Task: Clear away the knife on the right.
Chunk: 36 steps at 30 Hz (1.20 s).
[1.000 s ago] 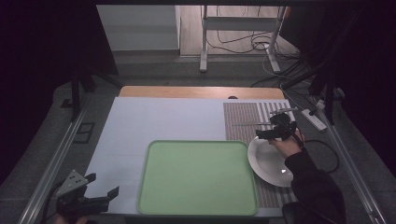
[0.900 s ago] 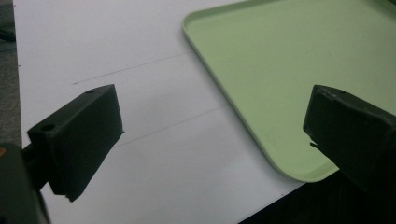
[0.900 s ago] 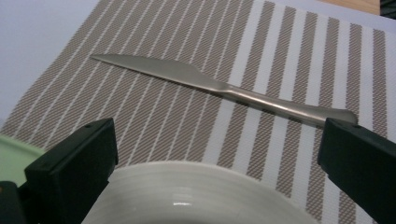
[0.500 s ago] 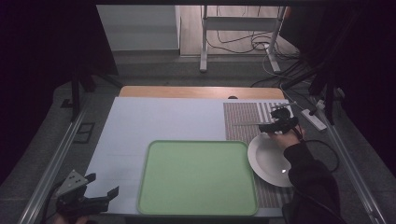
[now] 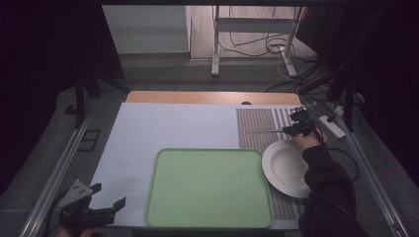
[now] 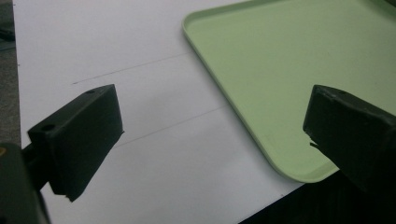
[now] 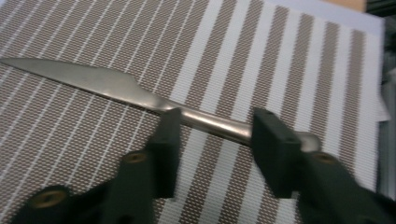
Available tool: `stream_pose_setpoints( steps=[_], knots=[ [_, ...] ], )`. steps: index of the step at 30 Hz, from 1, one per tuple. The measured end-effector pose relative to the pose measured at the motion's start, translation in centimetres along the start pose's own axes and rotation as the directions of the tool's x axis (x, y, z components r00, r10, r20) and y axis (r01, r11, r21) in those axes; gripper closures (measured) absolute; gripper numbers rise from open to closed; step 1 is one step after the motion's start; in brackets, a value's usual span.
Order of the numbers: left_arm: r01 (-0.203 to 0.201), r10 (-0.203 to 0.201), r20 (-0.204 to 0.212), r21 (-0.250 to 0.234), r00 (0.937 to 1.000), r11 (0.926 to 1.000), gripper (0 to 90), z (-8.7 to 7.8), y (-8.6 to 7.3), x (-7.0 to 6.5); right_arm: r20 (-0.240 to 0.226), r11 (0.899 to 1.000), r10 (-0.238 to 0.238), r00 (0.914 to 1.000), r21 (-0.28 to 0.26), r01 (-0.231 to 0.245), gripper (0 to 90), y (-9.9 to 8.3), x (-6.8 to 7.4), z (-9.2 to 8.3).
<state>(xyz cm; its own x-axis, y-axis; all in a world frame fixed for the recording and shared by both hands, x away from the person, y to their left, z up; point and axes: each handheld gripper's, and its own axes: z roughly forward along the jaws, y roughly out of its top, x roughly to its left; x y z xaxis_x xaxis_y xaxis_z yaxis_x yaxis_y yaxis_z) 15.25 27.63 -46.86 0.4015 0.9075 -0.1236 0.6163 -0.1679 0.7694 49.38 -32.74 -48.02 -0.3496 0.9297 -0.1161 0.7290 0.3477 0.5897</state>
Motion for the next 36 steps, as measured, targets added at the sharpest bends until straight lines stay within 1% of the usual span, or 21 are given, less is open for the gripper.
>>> stream_pose_setpoints(
  steps=[1,2,3,5,6,8,13,14,15,17,19,21,24,26,27,28,29,32,34,35,36],
  knots=[
    [0.001,-0.001,0.000,0.000,1.0000,1.0000,4.4,0.0,0.0,0.0,-0.018,1.000,0.003,0.9998,0.005,-0.003,63.2,0.1,-0.2,0.1],
    [0.002,-0.002,0.000,0.000,1.0000,1.0000,4.4,0.0,0.0,0.0,-0.038,1.000,0.005,0.9993,0.014,-0.004,76.5,0.3,-0.6,0.3],
    [0.001,-0.001,0.000,0.000,1.0000,1.0000,4.4,0.0,0.0,0.0,-0.038,1.000,0.005,0.9993,0.014,-0.004,76.5,0.3,-0.6,0.3],
    [0.001,-0.001,0.000,0.000,1.0000,1.0000,4.4,0.0,0.0,0.0,-0.040,1.000,-0.001,0.9992,0.020,0.001,88.6,0.5,-0.9,0.6],
    [0.001,-0.001,0.000,0.000,1.0000,1.0000,4.4,0.0,0.0,0.0,-0.037,1.000,-0.005,0.9993,0.019,0.005,90.0,0.6,-1.0,0.7],
    [0.002,-0.002,0.001,0.000,1.0000,1.0000,4.4,0.0,0.0,0.0,-0.025,0.999,0.002,0.9997,0.032,-0.001,90.0,0.8,-1.3,1.1],
    [0.003,-0.003,0.001,0.000,1.0000,1.0000,4.4,0.0,0.0,0.0,0.002,0.999,0.035,0.9994,0.028,-0.035,90.0,1.0,-1.9,2.1],
    [0.003,-0.003,0.001,0.000,1.0000,1.0000,4.5,0.0,0.0,0.0,-0.003,0.999,0.038,0.9993,0.029,-0.038,90.0,1.1,-2.0,2.3],
    [0.003,-0.003,0.001,0.000,1.0000,1.0000,4.4,0.0,0.0,0.0,-0.002,0.999,0.035,0.9994,0.035,-0.035,90.0,1.0,-2.1,2.5],
    [0.002,-0.002,0.001,0.000,1.0000,1.0000,4.4,0.0,0.0,0.0,0.017,0.998,0.028,0.9995,0.048,-0.028,90.0,0.9,-2.3,2.8],
    [0.002,-0.002,0.001,-0.001,1.0000,1.0000,4.4,0.0,0.0,0.0,0.018,0.998,0.050,0.9986,0.045,-0.051,90.0,0.8,-2.8,2.9],
    [0.001,-0.001,0.000,-0.001,1.0000,1.0000,4.5,0.0,0.0,0.0,0.018,0.997,0.052,0.9985,0.048,-0.053,90.0,0.8,-2.8,2.9],
    [-0.003,0.003,-0.001,0.000,1.0000,1.0000,4.4,0.0,0.0,0.0,0.024,0.997,0.026,0.9994,0.072,-0.028,90.0,0.7,-2.7,2.8],
    [-0.005,0.005,-0.002,0.001,1.0000,1.0000,4.5,0.0,0.0,-0.1,0.044,0.994,0.005,0.9990,0.113,-0.010,90.0,0.5,-2.7,2.9],
    [-0.007,0.007,-0.002,0.001,1.0000,1.0000,4.5,0.0,0.0,0.0,0.036,0.994,0.003,0.9994,0.106,-0.007,90.0,0.3,-2.8,2.9],
    [-0.007,0.007,-0.003,0.001,1.0000,1.0000,4.5,0.0,0.0,-0.1,0.025,0.993,0.018,0.9995,0.112,-0.021,90.0,0.2,-2.9,2.7],
    [-0.007,0.007,-0.003,0.002,1.0000,1.0000,4.5,0.0,0.0,-0.1,0.015,0.991,0.027,0.9995,0.127,-0.029,90.0,0.2,-2.9,2.5],
    [-0.008,0.008,-0.003,0.001,1.0000,1.0000,4.5,0.0,0.0,-0.1,-0.002,0.986,0.019,0.9998,0.164,-0.018,90.0,-0.3,-2.8,1.9],
    [-0.011,0.011,-0.004,0.002,0.9999,0.9999,4.4,0.0,0.0,-0.1,-0.036,0.980,0.029,0.9989,0.199,-0.021,90.0,-0.6,-2.8,1.4],
    [-0.012,0.012,-0.004,0.002,0.9999,0.9999,4.5,0.0,0.0,-0.1,-0.069,0.973,0.032,0.9971,0.232,-0.015,90.0,-0.9,-2.7,1.0],
    [-0.013,0.014,-0.005,0.002,0.9999,0.9999,4.5,0.0,0.0,-0.1,-0.069,0.973,0.032,0.9971,0.232,-0.015,90.0,-0.9,-2.7,1.0]
  ],
)
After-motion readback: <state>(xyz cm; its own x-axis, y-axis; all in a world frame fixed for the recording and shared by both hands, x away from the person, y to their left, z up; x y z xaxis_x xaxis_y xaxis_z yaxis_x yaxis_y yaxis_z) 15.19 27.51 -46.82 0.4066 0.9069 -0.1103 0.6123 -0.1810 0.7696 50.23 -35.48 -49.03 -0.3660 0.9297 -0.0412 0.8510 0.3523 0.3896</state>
